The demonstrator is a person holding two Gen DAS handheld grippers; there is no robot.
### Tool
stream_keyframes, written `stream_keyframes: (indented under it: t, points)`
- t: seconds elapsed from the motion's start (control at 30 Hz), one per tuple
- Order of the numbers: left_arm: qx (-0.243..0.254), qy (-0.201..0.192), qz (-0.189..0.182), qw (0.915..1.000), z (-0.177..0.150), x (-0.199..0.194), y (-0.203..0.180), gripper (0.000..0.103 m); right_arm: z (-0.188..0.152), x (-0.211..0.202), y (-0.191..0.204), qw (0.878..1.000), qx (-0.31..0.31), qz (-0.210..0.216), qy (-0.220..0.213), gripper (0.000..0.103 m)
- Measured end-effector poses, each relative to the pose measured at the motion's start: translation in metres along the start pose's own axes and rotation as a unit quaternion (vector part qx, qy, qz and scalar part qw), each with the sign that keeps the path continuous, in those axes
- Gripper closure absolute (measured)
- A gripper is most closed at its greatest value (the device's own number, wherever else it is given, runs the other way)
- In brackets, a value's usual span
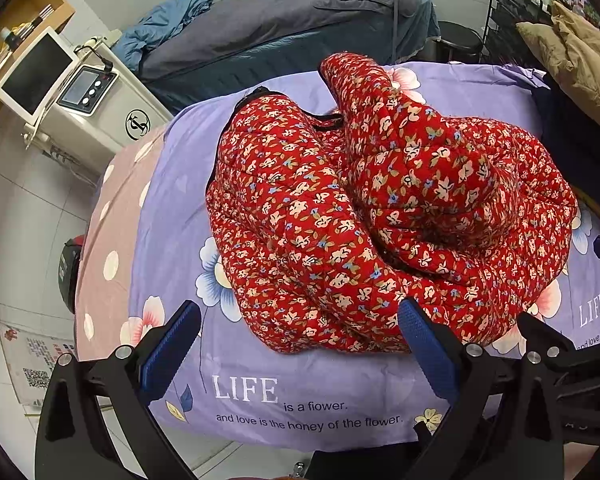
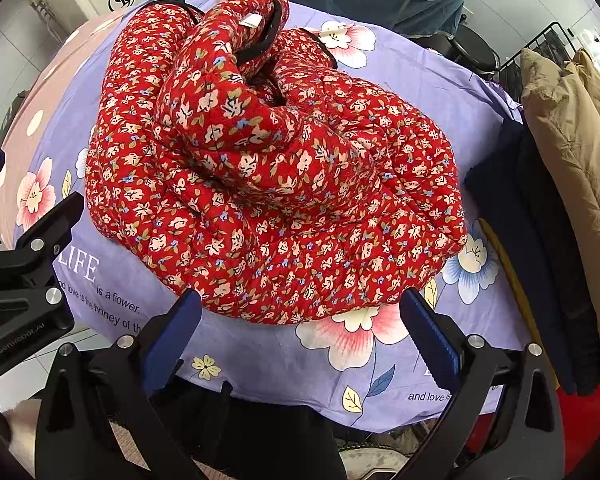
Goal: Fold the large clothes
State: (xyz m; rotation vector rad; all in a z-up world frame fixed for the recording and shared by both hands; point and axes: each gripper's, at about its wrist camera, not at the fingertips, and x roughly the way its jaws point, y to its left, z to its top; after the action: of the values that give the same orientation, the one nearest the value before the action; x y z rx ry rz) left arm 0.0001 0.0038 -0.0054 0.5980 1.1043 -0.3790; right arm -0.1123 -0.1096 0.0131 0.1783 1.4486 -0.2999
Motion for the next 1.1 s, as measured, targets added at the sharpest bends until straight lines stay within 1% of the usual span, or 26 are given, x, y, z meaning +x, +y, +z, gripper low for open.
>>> stream_keyframes:
  t: [0.47, 1.1]
  points:
    - [0.008, 0.001, -0.003, 1.0000, -0.0001, -0.0011, -0.0021, 0.006, -0.0004, -0.0001, 0.0010, 1.000, 0.001, 0.000, 0.000, 0.005]
    - [0.006, 0.015, -0.008, 0.9998, -0.0004, 0.0035, -0.0017, 0.006, -0.0018, 0.0013, 0.0016, 1.000, -0.001, 0.000, 0.000, 0.005]
